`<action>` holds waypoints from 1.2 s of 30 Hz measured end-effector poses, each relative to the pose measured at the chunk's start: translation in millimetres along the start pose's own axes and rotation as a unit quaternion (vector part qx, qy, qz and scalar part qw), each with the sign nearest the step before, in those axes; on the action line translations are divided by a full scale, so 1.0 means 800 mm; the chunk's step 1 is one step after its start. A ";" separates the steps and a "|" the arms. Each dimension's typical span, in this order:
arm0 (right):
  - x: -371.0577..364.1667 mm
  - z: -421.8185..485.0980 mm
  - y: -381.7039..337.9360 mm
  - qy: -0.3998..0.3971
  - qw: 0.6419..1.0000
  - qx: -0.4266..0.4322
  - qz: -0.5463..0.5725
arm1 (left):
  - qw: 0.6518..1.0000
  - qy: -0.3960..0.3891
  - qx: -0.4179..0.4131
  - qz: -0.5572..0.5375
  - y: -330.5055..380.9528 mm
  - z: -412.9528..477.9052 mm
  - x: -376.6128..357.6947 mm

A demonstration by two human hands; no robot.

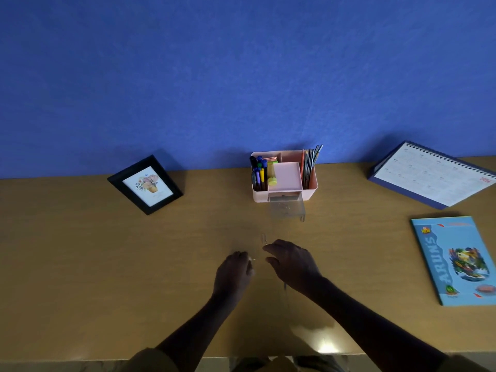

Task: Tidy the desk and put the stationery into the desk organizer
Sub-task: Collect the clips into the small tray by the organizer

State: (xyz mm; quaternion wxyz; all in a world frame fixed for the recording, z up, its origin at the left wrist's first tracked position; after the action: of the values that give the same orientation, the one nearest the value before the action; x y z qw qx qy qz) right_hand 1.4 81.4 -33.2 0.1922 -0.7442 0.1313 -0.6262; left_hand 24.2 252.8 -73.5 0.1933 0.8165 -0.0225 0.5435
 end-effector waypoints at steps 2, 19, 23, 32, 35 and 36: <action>-0.002 0.002 -0.002 -0.015 1.000 0.016 0.012 | 0.998 0.021 -0.017 -0.054 0.020 0.002 0.008; 0.108 0.062 0.068 0.143 0.985 -0.079 0.050 | 0.965 0.151 0.031 -0.213 0.038 0.051 0.039; 0.103 0.095 0.086 0.131 0.980 -0.147 0.003 | 0.972 0.110 0.082 -0.191 0.036 0.061 0.019; 0.073 0.125 0.083 0.075 0.982 -0.170 -0.045 | 0.974 0.099 0.146 -0.139 0.045 0.071 0.002; 0.070 0.127 0.085 0.073 0.980 -0.177 -0.051 | 0.976 0.101 0.150 -0.125 0.047 0.074 0.003; 0.070 0.127 0.086 0.073 0.980 -0.180 -0.049 | 0.977 0.097 0.151 -0.116 0.046 0.076 0.003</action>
State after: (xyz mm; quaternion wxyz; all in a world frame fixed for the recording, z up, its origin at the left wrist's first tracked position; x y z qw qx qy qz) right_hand 114.5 8.4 -29.3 0.0137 -0.7242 0.2186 -0.6539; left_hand 69.3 198.6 -81.1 0.1305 0.7768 0.1732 0.5913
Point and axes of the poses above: each hand's wrist, its own z-axis towards the middle knuckle, its own x-axis out of the back of the hand, y = z × x, the point moved 5 cm from there along z, towards the middle knuckle, and after that the axes turned 1 degree about y, right-handed, at the moved point
